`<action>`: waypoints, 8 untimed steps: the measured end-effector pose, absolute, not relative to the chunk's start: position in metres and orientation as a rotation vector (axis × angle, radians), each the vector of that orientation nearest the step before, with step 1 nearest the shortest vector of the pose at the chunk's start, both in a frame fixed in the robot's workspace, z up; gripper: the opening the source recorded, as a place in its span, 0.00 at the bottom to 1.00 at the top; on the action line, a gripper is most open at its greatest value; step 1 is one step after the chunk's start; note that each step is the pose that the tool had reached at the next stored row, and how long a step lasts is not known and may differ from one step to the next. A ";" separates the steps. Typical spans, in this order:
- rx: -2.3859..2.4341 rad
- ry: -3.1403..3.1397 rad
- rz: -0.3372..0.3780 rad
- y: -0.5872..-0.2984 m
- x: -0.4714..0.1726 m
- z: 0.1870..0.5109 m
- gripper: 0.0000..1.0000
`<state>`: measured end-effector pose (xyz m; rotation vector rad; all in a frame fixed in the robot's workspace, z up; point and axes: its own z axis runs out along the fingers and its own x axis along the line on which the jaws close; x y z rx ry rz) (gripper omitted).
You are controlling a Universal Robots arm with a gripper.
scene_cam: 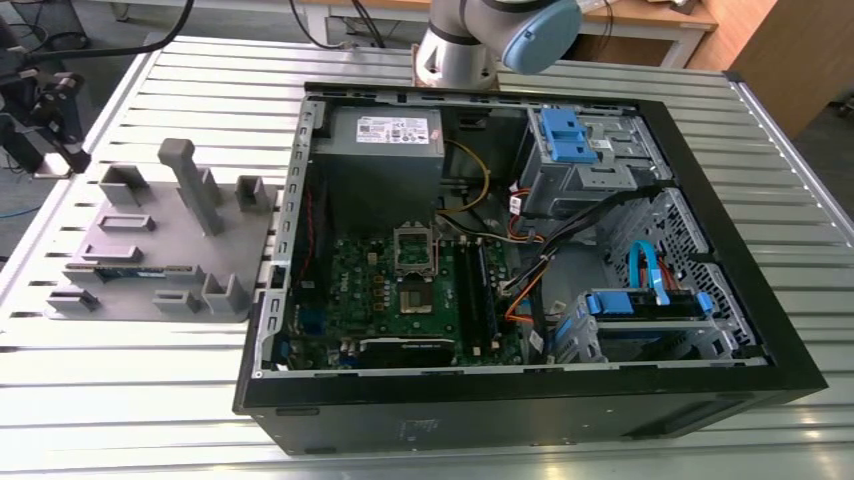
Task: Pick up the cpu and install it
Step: 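Pick up the cpu and move it towards the insertion slot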
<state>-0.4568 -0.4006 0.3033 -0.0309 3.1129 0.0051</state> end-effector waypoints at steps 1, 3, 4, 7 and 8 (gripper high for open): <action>-0.031 3.113 0.005 -0.401 -0.457 0.303 0.47; -0.031 3.113 0.005 -0.401 -0.457 0.304 0.47; -0.031 3.113 0.005 -0.401 -0.457 0.304 0.47; -0.031 3.113 0.005 -0.401 -0.457 0.306 0.47; -0.031 3.113 0.005 -0.401 -0.457 0.306 0.47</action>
